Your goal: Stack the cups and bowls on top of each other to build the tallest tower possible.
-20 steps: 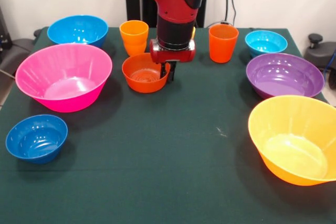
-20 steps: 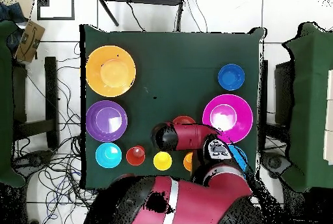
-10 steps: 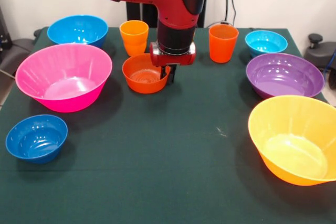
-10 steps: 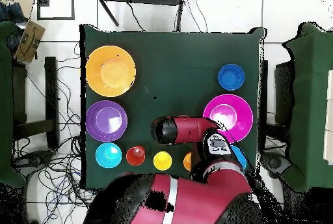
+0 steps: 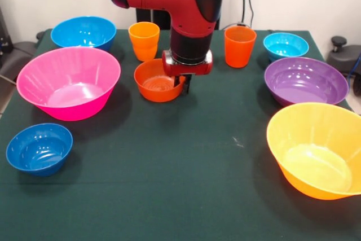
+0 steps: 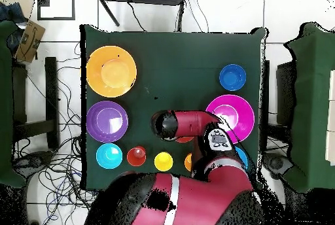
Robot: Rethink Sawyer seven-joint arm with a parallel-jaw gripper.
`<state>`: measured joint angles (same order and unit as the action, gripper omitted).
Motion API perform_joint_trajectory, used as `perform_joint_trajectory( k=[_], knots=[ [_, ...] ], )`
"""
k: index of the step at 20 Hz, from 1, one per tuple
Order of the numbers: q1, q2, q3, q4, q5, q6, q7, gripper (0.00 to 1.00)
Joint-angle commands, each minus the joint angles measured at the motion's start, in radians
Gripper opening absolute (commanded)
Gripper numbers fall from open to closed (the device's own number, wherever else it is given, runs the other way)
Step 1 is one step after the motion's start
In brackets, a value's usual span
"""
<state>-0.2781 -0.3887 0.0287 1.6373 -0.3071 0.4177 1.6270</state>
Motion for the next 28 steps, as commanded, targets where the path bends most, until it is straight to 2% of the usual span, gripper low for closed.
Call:
perform_joint_trajectory(
  k=[1, 17, 28],
  knots=[
    [0.005, 0.108, 0.203, -0.172, 0.037, -0.141, 0.067, 0.0],
    [0.031, 0.086, 0.208, -0.198, 0.06, -0.143, 0.088, 0.0],
    [0.07, 0.1, 0.2, -0.267, 0.078, -0.103, 0.104, 0.0]
  ],
)
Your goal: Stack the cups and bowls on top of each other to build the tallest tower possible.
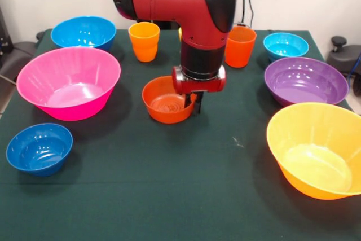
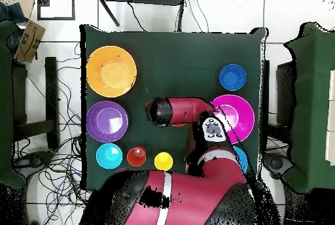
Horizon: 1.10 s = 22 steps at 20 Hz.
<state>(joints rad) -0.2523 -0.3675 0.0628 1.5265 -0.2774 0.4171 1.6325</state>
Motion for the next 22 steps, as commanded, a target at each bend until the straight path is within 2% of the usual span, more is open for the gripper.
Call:
perform_joint_trajectory(
  k=[1, 12, 22],
  knots=[
    [0.045, 0.081, 0.162, -0.156, 0.048, -0.109, 0.103, 0.0],
    [0.06, 0.133, 0.11, -0.14, 0.027, -0.165, 0.144, 0.0],
    [0.074, 0.143, 0.078, -0.141, 0.014, -0.199, 0.182, 0.0]
  ],
)
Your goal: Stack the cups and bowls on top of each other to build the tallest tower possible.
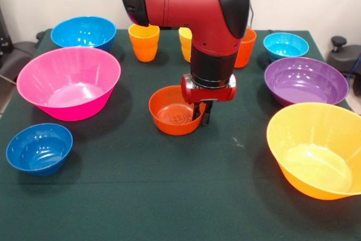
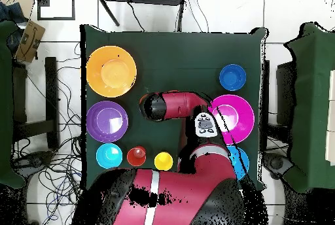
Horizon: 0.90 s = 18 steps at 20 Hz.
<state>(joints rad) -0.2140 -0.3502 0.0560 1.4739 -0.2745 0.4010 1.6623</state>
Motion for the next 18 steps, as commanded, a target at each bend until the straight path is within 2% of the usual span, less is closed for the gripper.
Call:
perform_joint_trajectory(
  k=[1, 8, 14, 18],
  knots=[
    [0.04, 0.124, 0.077, -0.087, 0.012, -0.18, 0.155, 1.0],
    [0.046, 0.103, 0.063, -0.075, 0.016, -0.124, 0.14, 1.0],
    [0.036, 0.087, 0.084, -0.067, 0.03, -0.094, 0.125, 1.0],
    [0.043, 0.033, 0.079, -0.016, 0.04, -0.072, 0.14, 1.0]
  ],
)
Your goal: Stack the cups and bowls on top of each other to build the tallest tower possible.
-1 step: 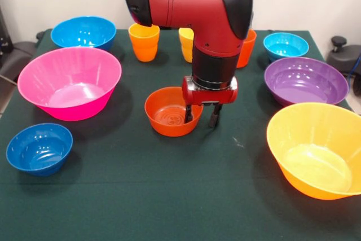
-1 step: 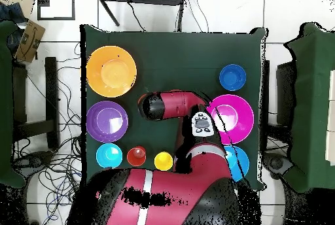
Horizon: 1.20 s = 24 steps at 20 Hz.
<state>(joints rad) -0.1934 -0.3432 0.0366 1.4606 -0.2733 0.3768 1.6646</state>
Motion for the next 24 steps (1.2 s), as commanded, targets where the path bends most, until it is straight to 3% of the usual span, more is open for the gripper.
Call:
perform_joint_trajectory(
  k=[1, 16, 24],
  knots=[
    [0.024, 0.008, 0.099, 0.015, 0.041, -0.045, 0.142, 1.0],
    [-0.005, -0.162, 0.132, 0.157, 0.071, -0.017, 0.119, 1.0],
    [0.004, -0.205, 0.122, 0.244, 0.096, -0.03, 0.156, 1.0]
  ],
)
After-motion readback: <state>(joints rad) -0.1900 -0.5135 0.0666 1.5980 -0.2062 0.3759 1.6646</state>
